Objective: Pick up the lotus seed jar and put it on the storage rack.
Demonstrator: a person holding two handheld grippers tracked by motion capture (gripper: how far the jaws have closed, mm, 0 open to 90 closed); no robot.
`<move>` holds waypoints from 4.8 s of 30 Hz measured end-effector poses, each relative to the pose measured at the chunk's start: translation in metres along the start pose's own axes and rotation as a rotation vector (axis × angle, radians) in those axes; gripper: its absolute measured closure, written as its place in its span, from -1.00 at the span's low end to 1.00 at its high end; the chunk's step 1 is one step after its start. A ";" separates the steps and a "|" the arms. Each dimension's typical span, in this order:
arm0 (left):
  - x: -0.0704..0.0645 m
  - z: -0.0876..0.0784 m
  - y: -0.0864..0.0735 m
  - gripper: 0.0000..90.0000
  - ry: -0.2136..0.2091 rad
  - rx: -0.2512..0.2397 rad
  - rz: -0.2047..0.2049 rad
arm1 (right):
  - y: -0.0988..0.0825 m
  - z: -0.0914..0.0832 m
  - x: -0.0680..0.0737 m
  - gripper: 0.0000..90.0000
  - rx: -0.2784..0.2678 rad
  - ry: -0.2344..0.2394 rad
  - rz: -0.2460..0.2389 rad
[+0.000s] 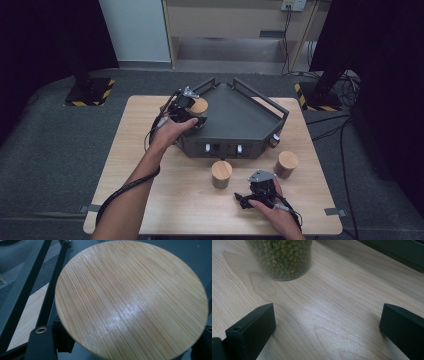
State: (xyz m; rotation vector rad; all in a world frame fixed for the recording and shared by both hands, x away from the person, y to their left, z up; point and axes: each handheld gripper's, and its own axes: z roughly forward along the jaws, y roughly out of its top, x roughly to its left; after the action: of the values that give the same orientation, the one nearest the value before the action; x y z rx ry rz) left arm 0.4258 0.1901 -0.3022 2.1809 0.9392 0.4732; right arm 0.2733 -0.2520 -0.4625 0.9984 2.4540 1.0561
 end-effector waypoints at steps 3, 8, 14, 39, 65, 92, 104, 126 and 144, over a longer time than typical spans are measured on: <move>0.001 0.003 -0.002 -0.47 -0.001 0.003 -0.006 | 0.000 0.000 0.000 -0.98 0.001 0.000 0.000; 0.002 0.007 -0.005 -0.47 -0.004 0.000 -0.014 | 0.000 0.000 0.000 -0.98 0.001 0.000 0.000; 0.004 0.009 -0.007 -0.47 -0.011 -0.005 -0.020 | 0.000 0.000 0.000 -0.98 0.000 0.000 0.001; 0.008 0.010 -0.013 -0.47 -0.029 -0.028 -0.039 | 0.000 0.000 0.000 -0.98 0.001 0.000 -0.001; -0.006 -0.002 -0.011 -0.89 0.017 -0.024 -0.032 | 0.000 0.000 0.000 -0.98 0.000 -0.001 0.000; -0.023 -0.041 -0.031 -0.90 0.046 -0.054 -0.002 | 0.000 0.000 0.000 -0.98 0.001 -0.001 -0.001; -0.034 -0.055 -0.044 -0.90 0.051 -0.069 0.001 | 0.000 0.000 0.000 -0.98 0.001 -0.001 -0.002; -0.055 -0.064 -0.073 -0.91 0.034 -0.077 0.027 | 0.000 0.000 0.000 -0.98 0.001 -0.002 -0.002; -0.061 -0.063 -0.099 -0.91 0.030 -0.087 -0.008 | -0.001 -0.001 0.002 -0.97 -0.001 -0.009 0.006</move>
State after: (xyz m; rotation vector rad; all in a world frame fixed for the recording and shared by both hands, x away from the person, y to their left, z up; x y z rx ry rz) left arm 0.3012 0.2224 -0.3343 2.0967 0.9265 0.5341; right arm 0.2709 -0.2510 -0.4626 1.0086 2.4450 1.0519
